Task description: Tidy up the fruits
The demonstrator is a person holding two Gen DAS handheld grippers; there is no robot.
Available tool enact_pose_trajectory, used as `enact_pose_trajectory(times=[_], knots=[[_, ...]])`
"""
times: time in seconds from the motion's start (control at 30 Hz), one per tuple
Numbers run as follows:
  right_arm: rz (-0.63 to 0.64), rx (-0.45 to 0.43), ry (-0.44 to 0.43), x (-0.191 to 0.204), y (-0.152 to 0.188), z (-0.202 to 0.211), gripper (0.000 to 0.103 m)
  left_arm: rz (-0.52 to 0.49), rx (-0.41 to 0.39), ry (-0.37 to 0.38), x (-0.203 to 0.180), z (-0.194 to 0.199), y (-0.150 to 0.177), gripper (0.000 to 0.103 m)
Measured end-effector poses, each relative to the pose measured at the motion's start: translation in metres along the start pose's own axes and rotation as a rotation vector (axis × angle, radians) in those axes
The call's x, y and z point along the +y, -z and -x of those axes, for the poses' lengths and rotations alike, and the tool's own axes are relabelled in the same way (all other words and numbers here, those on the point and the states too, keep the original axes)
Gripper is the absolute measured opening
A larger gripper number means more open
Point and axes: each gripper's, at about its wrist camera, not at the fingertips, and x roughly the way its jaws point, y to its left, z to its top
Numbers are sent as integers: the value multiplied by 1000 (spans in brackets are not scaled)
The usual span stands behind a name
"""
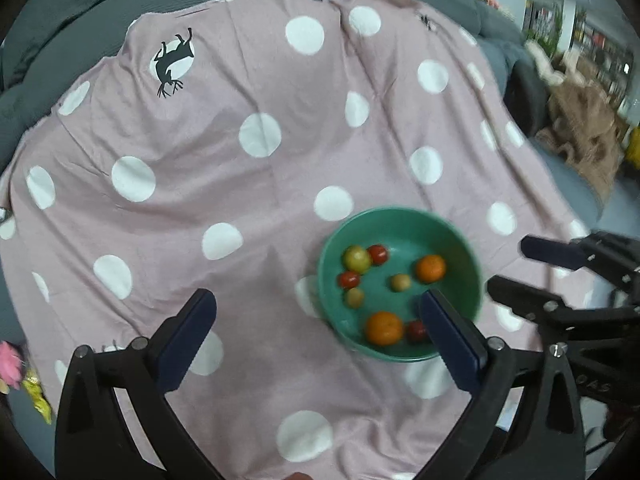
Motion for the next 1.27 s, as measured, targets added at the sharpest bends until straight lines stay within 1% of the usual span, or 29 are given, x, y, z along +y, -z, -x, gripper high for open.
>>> enact_pose_trajectory(times=[0.07,0.23,0.37,0.57,1.0,1.27], knots=[[14,5,-11,3,-6,9,50,13,-8,-15,3,11,-6,102],[31,-2,6,6,-18,29,50,9,-16,-50,7,30,-19,102],[19,-16,12,3,-23,39,50,4,-17,-72,6,39,-23,102],[28,-23,16,5,-26,46,50,9,-24,-71,2,49,-26,102],[23,-41,19,1,-25,55,50,-18,-21,-66,-14,52,-32,102],[17,-46,20,-1,-25,58,50,-13,-21,-61,-19,53,-33,102]])
